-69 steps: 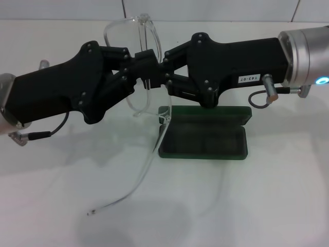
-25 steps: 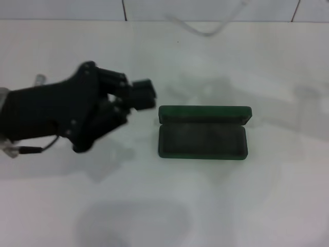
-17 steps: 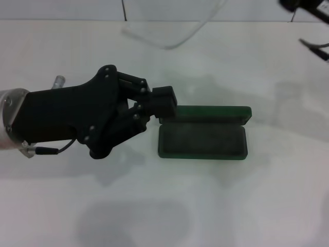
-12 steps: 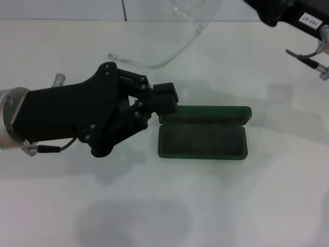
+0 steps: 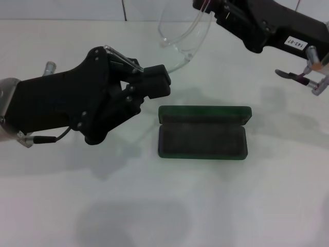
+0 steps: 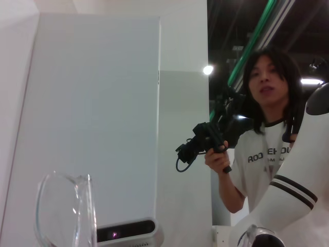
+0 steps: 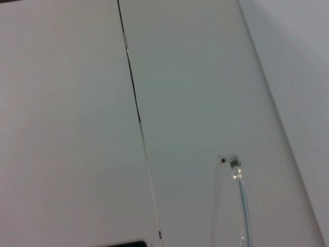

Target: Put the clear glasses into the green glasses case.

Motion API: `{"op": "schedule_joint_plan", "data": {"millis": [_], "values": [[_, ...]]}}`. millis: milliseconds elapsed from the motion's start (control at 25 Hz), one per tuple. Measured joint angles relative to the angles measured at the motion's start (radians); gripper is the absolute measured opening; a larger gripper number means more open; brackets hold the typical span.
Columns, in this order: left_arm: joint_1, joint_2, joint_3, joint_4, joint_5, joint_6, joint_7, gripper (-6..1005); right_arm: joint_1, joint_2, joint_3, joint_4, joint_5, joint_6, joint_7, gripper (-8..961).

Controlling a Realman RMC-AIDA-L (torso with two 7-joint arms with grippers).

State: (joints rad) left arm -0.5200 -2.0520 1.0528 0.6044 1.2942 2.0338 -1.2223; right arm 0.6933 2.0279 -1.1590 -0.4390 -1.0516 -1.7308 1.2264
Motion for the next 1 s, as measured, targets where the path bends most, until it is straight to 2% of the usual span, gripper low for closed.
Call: {"op": "schedule_joint_plan", "data": {"millis": [360, 720, 1000], "values": [[0.003, 0.001, -0.001, -0.008, -0.001, -0.001, 0.01, 72, 0.008, -0.003, -0.083, -0.013, -0.003, 0.004, -0.014, 87], [0.008, 0.001, -0.001, -0.012, -0.001, -0.003, 0.015, 71, 0.042, -0.007, -0.228, -0.049, -0.004, 0.041, -0.016, 87], [0.015, -0.002, -0.002, -0.014, -0.001, -0.003, 0.015, 72, 0.035, -0.005, -0.239, -0.063, -0.013, 0.052, -0.016, 87]]}}
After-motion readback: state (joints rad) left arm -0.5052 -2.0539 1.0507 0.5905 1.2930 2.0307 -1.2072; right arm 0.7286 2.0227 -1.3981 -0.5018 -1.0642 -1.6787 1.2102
